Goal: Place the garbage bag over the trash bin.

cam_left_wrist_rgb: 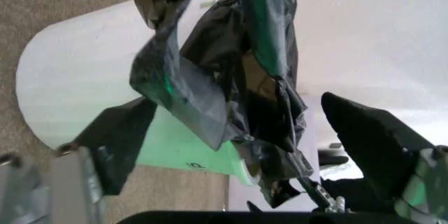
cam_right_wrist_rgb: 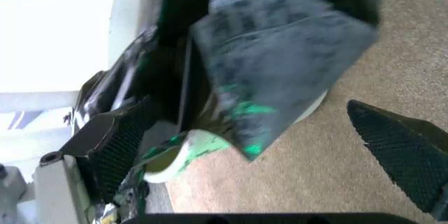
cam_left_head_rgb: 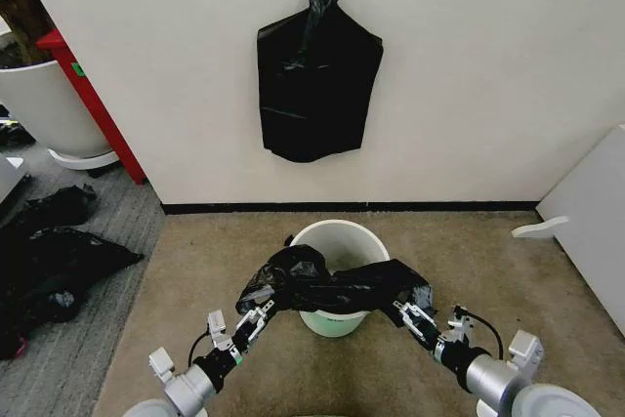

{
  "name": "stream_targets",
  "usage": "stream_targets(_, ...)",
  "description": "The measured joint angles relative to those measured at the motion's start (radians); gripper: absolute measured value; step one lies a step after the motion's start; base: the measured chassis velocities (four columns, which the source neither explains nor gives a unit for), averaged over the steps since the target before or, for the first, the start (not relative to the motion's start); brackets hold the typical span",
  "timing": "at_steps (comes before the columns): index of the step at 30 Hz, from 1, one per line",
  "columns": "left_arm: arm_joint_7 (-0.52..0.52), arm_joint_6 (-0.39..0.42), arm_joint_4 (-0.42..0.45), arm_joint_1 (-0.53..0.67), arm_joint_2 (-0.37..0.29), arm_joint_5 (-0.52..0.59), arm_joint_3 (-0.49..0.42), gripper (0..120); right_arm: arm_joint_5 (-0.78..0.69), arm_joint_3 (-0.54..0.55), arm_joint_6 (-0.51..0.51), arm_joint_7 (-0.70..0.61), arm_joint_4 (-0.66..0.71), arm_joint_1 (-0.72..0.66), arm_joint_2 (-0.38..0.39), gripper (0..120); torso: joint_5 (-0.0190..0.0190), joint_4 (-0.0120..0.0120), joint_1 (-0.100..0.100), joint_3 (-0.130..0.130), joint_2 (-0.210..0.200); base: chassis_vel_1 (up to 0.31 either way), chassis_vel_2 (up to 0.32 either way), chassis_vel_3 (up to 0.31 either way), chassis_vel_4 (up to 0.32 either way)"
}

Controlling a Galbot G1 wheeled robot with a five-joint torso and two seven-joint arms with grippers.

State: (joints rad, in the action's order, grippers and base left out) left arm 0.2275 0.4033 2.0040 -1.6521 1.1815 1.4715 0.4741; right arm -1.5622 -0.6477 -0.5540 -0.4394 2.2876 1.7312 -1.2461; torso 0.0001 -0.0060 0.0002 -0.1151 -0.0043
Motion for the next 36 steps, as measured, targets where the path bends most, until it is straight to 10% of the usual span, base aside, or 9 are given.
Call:
stream_targets(24,-0.002,-0.008,0.03,0.011,-0.013,-0.082,0.003,0,0.052,0.015,0.068,0.13,-0.084,-0.028,-0.022,19,-0.0001,0.0,0.0,0.0,0.0,0.0,0.0,0.0,0.0)
stream_targets(36,-0.018,-0.008,0.151,-0.036,-0.053,-0.076,0.024,0,0.056,0.0,0.077,0.127,-0.014,0.001,-0.006,0,-0.0001,0.0,0.0,0.0,0.0,0.0,0.0,0.0,0.0)
